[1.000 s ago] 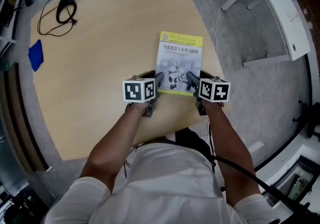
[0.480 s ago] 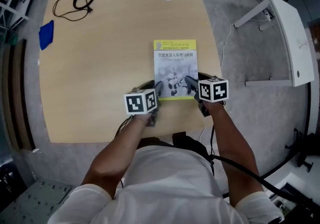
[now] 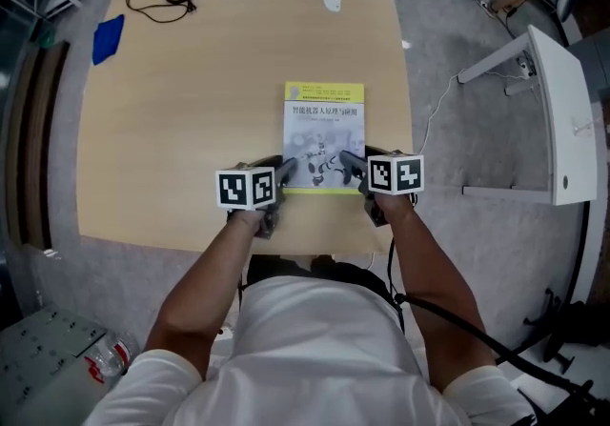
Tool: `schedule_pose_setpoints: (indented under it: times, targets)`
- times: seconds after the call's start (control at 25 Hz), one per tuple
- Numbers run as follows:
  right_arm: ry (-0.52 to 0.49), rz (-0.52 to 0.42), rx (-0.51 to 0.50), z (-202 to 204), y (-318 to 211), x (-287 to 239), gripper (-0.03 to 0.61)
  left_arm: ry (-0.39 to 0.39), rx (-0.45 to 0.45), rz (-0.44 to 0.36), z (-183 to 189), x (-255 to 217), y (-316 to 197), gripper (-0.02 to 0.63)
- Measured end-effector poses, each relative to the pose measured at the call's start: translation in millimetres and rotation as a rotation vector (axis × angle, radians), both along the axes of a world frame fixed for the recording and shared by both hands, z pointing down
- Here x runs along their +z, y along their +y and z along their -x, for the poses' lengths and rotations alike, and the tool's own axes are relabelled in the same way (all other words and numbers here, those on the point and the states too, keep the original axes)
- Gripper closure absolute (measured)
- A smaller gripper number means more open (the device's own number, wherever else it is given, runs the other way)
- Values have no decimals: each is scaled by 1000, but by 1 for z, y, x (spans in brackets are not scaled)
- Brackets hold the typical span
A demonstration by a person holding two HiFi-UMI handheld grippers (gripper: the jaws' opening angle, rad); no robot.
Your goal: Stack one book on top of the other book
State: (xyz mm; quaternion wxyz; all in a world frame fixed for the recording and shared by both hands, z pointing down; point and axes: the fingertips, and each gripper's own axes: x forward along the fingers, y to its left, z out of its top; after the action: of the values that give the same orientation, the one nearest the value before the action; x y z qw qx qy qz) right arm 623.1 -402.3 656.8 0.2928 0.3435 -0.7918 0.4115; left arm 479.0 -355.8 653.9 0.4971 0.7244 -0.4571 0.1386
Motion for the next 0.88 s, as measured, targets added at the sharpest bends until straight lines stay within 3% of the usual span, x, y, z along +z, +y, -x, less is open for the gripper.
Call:
schedule_pose_setpoints:
  times: [0.08,0.16,0.24,0.36,0.48,0.64,0.88]
  targets:
    - [-24,6,-30,-6,4,-7,296,24,31,-7,4,-4,3,401]
    - [-7,-47,-121,-10,15,-19,276,-1,101,-39,5,-13,13,365]
    - [54,-105,-271,-11,35,-24,268,-90,237,-72,-1,-15,31,317]
    - [227,-187,-528,-12,68,-16,256,-280,435,-102,-12,-3,59,305]
    - [412,-250,-674,-16,76,-4,253,-367,521,-97,-23,7,68,305]
    - [439,-214,-649,-14,74,10,252,-449,553,-75,-29,24,71,313]
    - [447,-166,-587,-9,73,14,278,-503,562,-81,-28,30,65,411]
